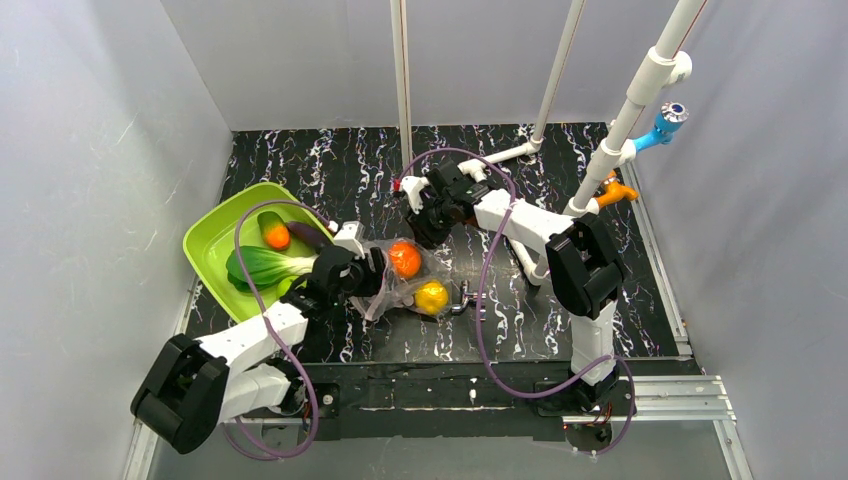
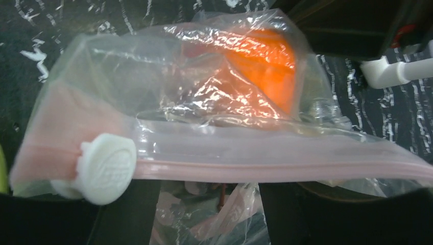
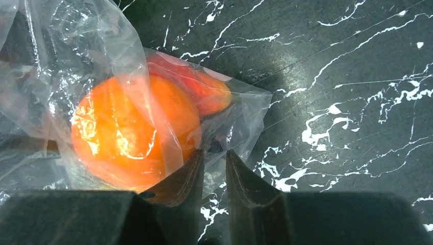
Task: Open the zip-top bag and remove the fake food
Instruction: Pick up the fake fruit from the zipper food storage bag.
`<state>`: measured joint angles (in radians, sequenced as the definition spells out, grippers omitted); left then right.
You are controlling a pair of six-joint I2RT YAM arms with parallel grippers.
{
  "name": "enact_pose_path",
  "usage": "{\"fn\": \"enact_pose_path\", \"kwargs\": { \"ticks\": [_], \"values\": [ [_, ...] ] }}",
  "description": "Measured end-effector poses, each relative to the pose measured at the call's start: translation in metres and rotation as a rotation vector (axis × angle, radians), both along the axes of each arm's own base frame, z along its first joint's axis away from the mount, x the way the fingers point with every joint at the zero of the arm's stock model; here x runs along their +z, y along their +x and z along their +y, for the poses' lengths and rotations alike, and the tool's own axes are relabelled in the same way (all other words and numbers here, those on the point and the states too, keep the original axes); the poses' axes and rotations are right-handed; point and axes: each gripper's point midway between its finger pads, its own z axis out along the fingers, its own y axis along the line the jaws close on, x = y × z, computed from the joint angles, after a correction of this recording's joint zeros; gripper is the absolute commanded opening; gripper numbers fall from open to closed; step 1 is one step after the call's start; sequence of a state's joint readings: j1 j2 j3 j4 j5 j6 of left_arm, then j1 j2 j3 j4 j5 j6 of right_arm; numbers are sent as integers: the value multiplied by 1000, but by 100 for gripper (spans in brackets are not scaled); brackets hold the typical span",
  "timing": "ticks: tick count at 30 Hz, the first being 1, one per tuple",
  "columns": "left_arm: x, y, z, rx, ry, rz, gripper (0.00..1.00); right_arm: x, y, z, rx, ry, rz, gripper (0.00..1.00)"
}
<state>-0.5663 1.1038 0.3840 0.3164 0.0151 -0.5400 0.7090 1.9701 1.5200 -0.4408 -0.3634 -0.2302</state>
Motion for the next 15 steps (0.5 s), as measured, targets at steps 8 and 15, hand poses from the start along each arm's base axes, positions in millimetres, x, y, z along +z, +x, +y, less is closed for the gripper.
{"fn": "enact_pose_path", "kwargs": {
  "ticks": [8,15],
  "values": [
    [24,8,-17,-45,-95,-83,79,-2,-6,2,19,18,24,31],
    [23,12,-20,-44,-100,-88,80,3,-19,9,69,68,74,31]
  ]
}}
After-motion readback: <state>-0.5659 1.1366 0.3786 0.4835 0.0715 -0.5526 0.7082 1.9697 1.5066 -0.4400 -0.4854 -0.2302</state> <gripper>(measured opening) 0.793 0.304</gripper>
